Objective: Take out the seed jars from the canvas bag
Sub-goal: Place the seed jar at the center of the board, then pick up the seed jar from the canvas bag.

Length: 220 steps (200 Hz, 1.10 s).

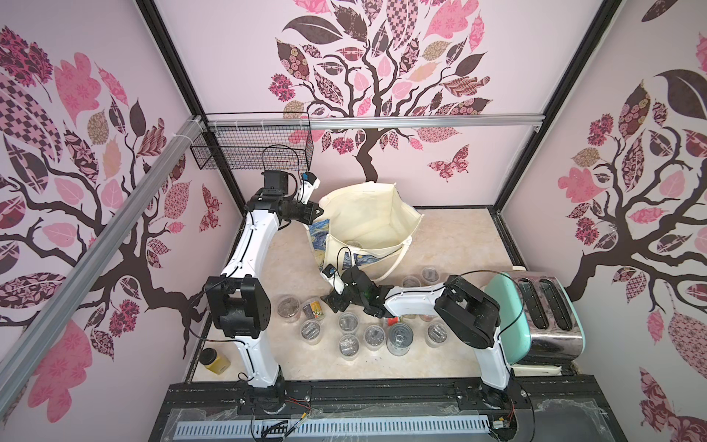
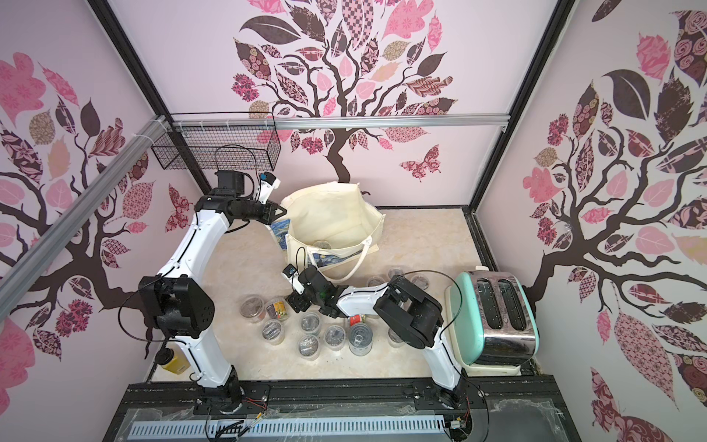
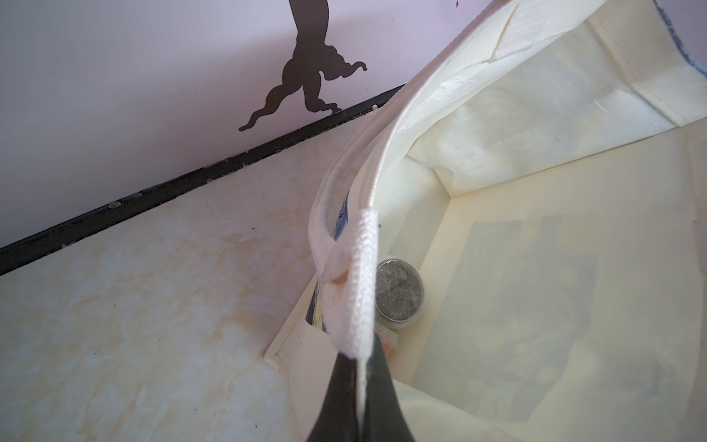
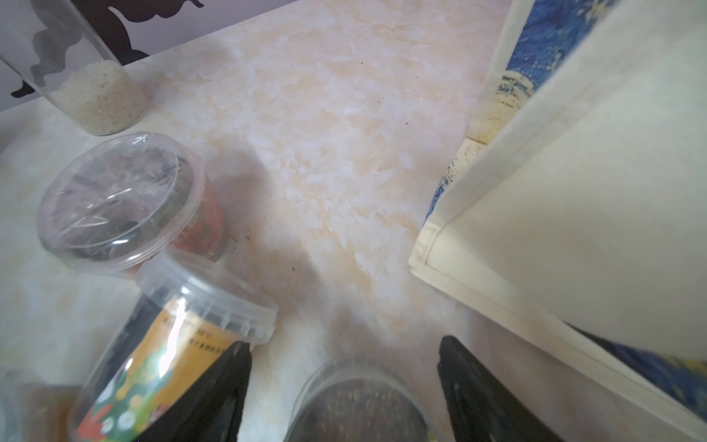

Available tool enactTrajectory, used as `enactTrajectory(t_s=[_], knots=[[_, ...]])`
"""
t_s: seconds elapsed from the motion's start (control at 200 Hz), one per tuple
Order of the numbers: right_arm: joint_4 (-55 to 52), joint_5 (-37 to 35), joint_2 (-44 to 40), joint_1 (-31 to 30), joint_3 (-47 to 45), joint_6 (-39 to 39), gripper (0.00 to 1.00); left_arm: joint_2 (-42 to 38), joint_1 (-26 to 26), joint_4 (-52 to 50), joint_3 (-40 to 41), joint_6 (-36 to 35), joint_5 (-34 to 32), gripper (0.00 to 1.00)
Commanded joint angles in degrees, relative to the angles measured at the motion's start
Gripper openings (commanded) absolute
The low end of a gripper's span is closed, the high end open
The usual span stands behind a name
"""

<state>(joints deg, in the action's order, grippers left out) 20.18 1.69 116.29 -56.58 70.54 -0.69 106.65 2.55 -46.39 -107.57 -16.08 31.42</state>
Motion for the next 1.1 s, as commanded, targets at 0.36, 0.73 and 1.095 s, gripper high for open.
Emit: enactTrajectory(t_s=[0.36, 0.73, 1.095], knots=[[-4.4, 2.2, -34.5, -0.2, -8.6, 9.5, 0.82, -2.0, -0.4, -0.2, 0.3, -2.3, 5.6, 0.0], [-28.3, 7.8, -30.7, 14.2, 6.6, 19.6, 0.82, -6.2, 2.4, -6.1, -0.3, -10.3, 6.4, 0.0], [-33.3, -2.8, -20.1, 14.2, 8.7, 21.6, 0.83, -14.2, 9.6, -2.9, 7.5, -13.0, 3.6, 0.0]])
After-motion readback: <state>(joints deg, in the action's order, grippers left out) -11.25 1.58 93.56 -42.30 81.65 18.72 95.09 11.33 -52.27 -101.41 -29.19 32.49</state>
